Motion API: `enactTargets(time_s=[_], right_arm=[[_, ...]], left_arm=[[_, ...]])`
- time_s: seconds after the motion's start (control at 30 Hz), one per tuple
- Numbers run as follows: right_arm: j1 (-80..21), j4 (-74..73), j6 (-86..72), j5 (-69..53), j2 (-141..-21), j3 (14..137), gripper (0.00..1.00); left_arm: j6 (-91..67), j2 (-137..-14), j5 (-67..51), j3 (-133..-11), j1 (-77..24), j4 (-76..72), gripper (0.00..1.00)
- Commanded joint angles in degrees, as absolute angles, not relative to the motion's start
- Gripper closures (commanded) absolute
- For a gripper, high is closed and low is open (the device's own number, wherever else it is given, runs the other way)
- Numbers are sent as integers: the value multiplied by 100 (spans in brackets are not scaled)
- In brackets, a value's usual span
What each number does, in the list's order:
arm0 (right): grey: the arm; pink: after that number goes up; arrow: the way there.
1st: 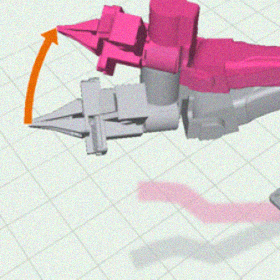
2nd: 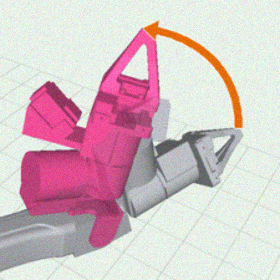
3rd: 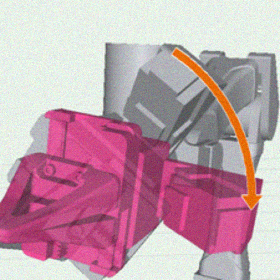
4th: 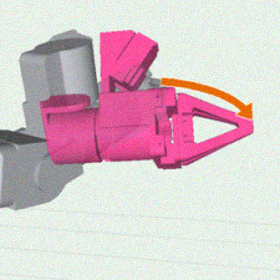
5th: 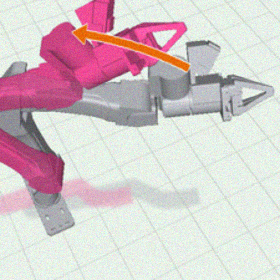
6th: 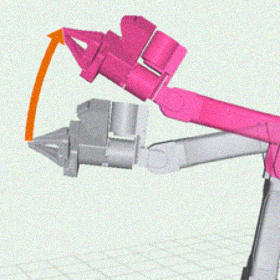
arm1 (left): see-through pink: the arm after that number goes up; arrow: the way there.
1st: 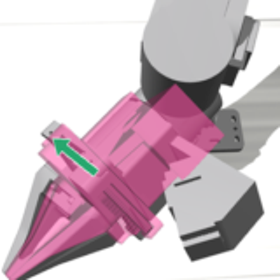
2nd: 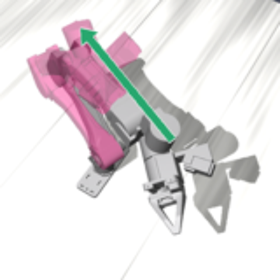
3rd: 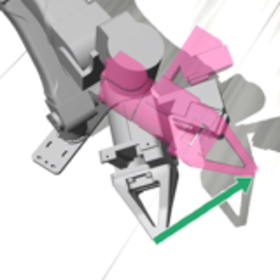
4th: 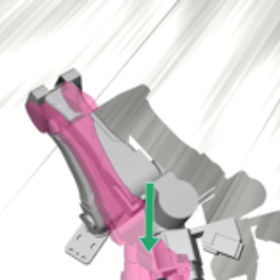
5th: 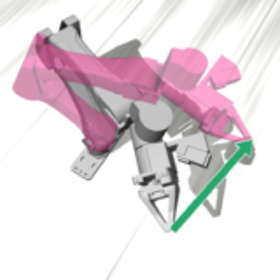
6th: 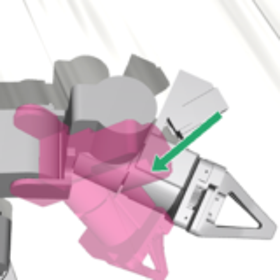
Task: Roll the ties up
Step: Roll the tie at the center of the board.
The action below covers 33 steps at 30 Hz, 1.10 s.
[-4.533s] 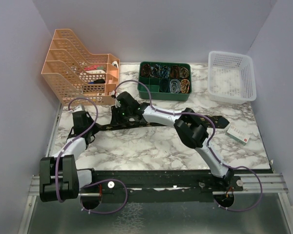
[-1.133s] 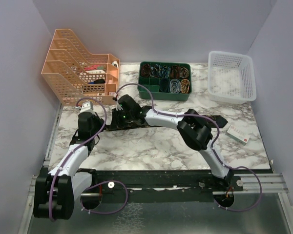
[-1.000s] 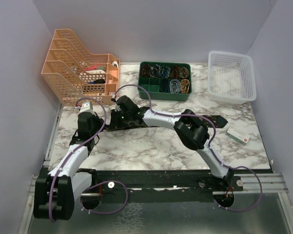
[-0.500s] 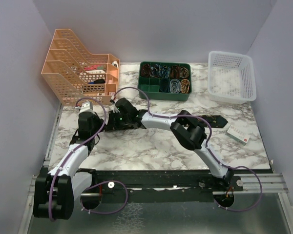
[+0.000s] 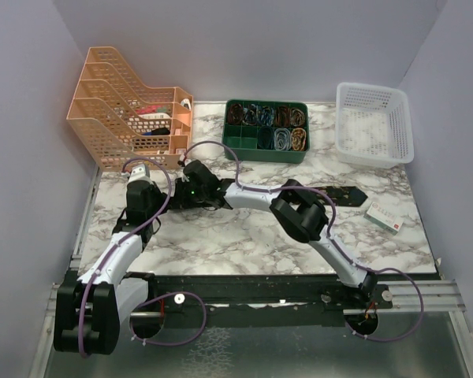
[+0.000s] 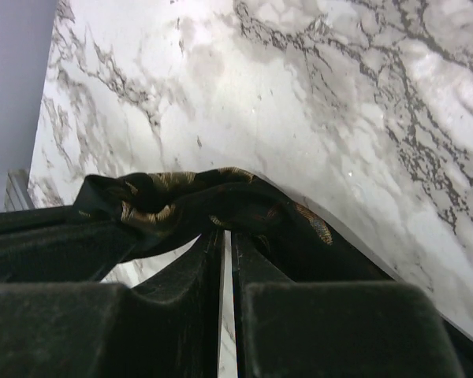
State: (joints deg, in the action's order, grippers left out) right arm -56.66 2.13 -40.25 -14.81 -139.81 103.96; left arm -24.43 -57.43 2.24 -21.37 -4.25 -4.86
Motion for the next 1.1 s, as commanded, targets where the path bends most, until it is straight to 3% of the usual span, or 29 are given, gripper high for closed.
enactTargets(time_s=[0.0,0.43,0.63,1.07], right_arm=[[-5650,172,-3884,-1177,-14197,10665,87],[-5686,1348,-3858,-1863,-12535,8600,85],[-5489,486,-3754,-907,-12270,8593,86],[-5329,-559,-3576,-1003,-13276,9675,88]], left_arm=[[-2470,-5656,264,-2285,-457,-414,100],[-2233,-5675,483,-2355,-457,-359,100],[-2139,-5760,287,-2374,-523,-465,100],[-2060,-5883,286,-2417,-711,-524,100]])
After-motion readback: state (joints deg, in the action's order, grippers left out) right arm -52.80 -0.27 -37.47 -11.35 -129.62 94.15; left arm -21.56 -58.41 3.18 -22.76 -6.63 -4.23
